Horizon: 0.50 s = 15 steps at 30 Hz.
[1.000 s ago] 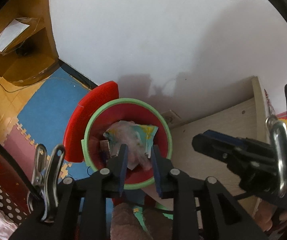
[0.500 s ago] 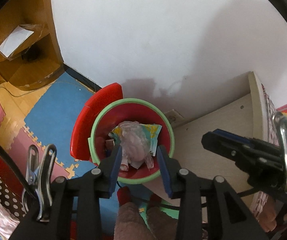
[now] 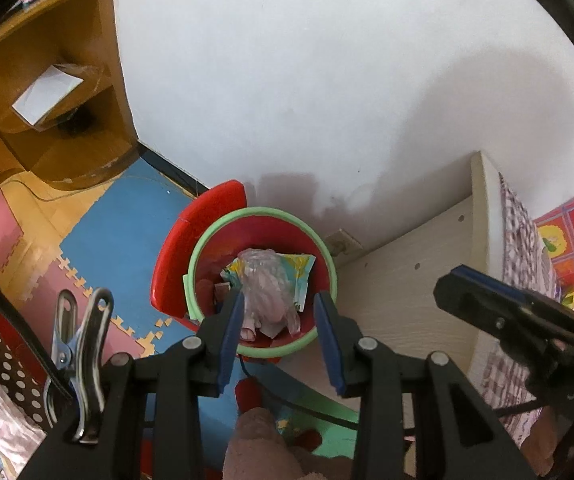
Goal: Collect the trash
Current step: 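Open both grippers to drop the wrapped plate into the bucket, then move both grippers away from the bucket back toward the bed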
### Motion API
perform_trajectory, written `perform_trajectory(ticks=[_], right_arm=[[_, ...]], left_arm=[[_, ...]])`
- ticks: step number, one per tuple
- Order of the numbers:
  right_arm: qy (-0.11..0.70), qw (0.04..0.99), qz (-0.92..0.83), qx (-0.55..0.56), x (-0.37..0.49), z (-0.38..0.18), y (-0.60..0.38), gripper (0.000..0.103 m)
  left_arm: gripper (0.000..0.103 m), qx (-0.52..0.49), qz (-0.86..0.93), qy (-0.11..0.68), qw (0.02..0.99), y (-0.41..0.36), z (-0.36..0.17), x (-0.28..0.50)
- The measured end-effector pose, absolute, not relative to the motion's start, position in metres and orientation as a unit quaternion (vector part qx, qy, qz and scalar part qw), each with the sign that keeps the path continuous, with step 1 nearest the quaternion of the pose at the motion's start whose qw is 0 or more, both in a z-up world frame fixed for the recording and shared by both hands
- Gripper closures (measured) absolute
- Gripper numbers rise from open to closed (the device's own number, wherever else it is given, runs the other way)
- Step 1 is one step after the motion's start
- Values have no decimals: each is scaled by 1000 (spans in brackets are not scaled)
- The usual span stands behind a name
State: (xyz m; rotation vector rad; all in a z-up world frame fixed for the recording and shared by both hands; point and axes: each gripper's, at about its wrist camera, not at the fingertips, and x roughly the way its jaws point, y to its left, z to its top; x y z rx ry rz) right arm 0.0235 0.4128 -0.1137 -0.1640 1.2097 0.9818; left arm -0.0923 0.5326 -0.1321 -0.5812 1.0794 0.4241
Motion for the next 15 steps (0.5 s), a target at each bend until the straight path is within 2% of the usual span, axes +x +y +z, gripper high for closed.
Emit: perform_trajectory(ticks=[15], right_arm=[[496, 716, 489, -46, -20, -56, 345, 75]], left_arm=[[65, -231, 244, 470, 816, 480, -58, -127]])
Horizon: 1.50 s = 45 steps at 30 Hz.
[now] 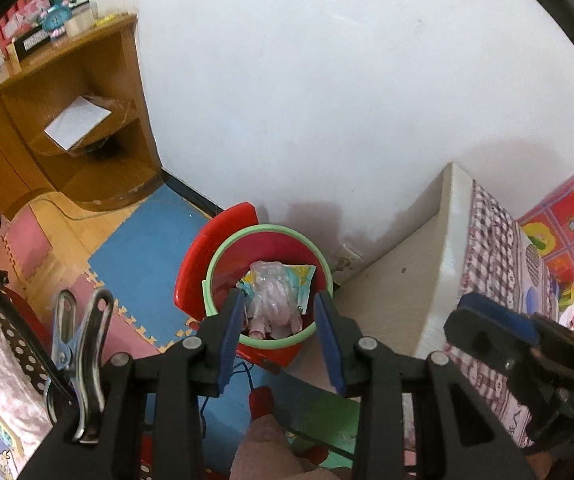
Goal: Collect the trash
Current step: 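Move both grippers away from the bucket back toward the bed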
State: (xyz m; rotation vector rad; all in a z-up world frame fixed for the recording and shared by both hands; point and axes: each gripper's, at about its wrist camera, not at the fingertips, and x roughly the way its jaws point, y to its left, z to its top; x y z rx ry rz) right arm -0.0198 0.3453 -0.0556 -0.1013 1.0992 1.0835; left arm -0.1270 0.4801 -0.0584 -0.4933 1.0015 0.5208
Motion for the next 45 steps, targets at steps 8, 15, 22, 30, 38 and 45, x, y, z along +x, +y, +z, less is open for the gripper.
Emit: perform_trajectory(ticks=[8, 15, 22, 30, 38, 45], right_arm=[[474, 730, 492, -26, -39, -32, 295, 75], [452, 752, 480, -7, -55, -10, 240, 74], [435, 776, 456, 9, -64, 7, 180, 74], [422, 805, 416, 26, -73, 20, 113, 74], [414, 832, 367, 45, -68, 29, 52, 74], [411, 855, 309, 71, -54, 27, 11, 74]], left_arm=[[65, -212, 243, 461, 827, 440, -35, -142], [65, -192, 229, 454, 839, 393, -15, -150], [65, -175, 206, 450, 851, 343, -1, -152], [65, -157, 164, 453, 862, 282, 12, -137], [65, -131, 108, 456, 874, 219, 14, -117], [65, -107, 39, 465, 878, 174, 13, -85]])
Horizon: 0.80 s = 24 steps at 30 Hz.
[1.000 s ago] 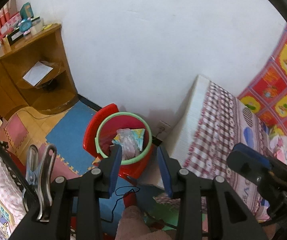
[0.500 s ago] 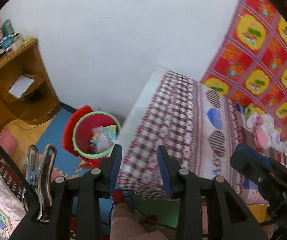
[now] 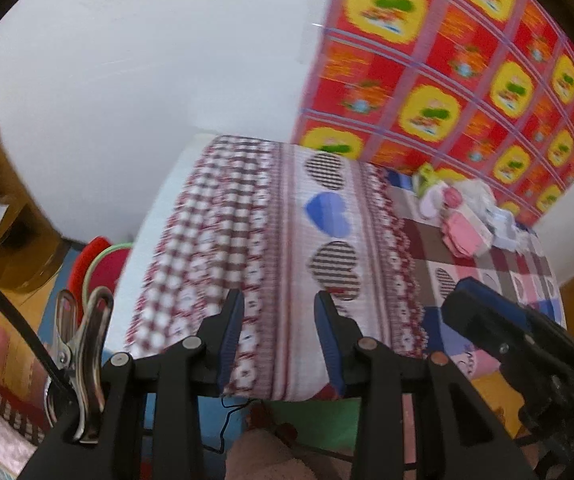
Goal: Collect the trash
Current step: 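Move both grippers away from the bucket back toward the bed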
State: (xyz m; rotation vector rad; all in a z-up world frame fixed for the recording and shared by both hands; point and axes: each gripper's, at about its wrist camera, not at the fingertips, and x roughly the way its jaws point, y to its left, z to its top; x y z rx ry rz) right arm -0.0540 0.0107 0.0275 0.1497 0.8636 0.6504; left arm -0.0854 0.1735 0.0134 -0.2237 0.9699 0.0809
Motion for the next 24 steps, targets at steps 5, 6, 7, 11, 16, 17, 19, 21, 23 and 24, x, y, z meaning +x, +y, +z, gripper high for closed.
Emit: perform_trajectory(ticks=[5, 6, 7, 11, 16, 17, 19, 21, 23, 24], right_arm=[[414, 868, 262, 81, -42, 24, -15, 74], [413, 870, 256, 83, -40, 24, -19, 74], [412, 873, 247, 87, -38, 23, -24, 74], [412, 882, 206, 102, -28, 17, -49, 74], [420, 884, 166, 120, -18, 8, -81, 74], [422, 884, 161, 123, -16, 6, -88, 74], [425, 884, 152, 124, -11, 3, -101, 74], [426, 884, 148, 121, -6, 0, -111, 74], [432, 883, 140, 119, 3, -5, -125, 74], [434, 882, 141, 121, 7, -8, -131, 74]], left_arm=[[65, -91, -15, 468, 879, 148, 10, -58], [65, -86, -27, 470, 878, 141, 9, -51], [65, -83, -37, 472, 877, 137, 9, -47], [65, -58, -72, 470, 878, 116, 10, -26], [65, -40, -106, 479, 871, 89, 9, 0], [65, -36, -110, 480, 870, 83, 8, 4], [65, -29, -120, 481, 868, 70, 6, 14], [65, -26, -130, 482, 866, 55, 3, 23], [65, -26, -137, 482, 865, 45, 1, 31], [65, -28, -138, 483, 864, 37, -1, 36]])
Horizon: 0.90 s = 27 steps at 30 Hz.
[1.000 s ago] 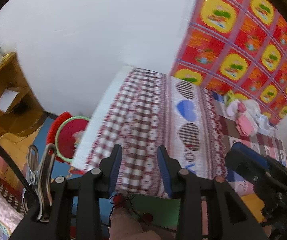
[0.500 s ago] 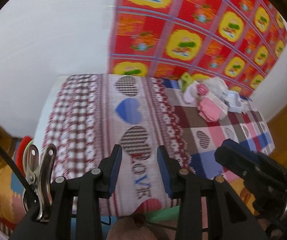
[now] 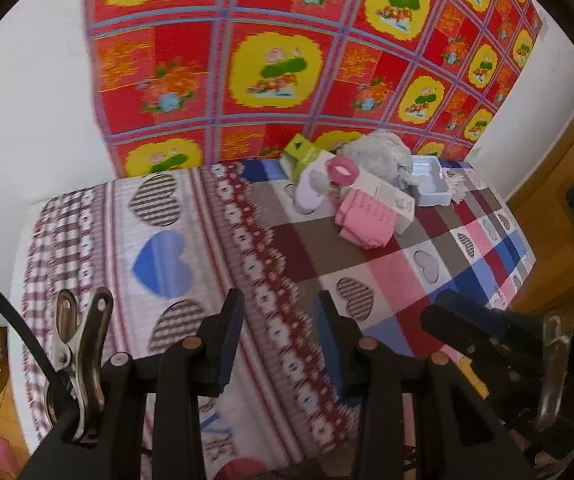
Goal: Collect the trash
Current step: 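Move both grippers away from the bucket back toward the bed, then lower both grippers toward the pink cloth beside the boxed item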
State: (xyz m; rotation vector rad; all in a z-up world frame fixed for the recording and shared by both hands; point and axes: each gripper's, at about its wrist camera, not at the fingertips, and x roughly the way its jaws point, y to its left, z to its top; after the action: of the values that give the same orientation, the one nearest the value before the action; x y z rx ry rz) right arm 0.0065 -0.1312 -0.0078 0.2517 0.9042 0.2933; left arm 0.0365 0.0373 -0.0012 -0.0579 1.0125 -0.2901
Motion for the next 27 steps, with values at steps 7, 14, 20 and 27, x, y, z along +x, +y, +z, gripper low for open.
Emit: perform_trajectory(ticks=[7, 14, 20, 27], right_arm=[[449, 874, 134, 128, 33, -26, -168, 74], [469, 863, 124, 138, 67, -50, -207, 74], [484, 854, 123, 145, 93, -69, -225, 74], [499, 845, 124, 148, 121, -87, -236, 74]], left_arm=[[65, -26, -151, 493, 856, -1, -16, 69], [65, -20, -161, 515, 842, -35, -42, 107], [65, -12, -180, 526, 831, -60, -61, 136], [65, -3, -197, 530, 824, -80, -77, 167]])
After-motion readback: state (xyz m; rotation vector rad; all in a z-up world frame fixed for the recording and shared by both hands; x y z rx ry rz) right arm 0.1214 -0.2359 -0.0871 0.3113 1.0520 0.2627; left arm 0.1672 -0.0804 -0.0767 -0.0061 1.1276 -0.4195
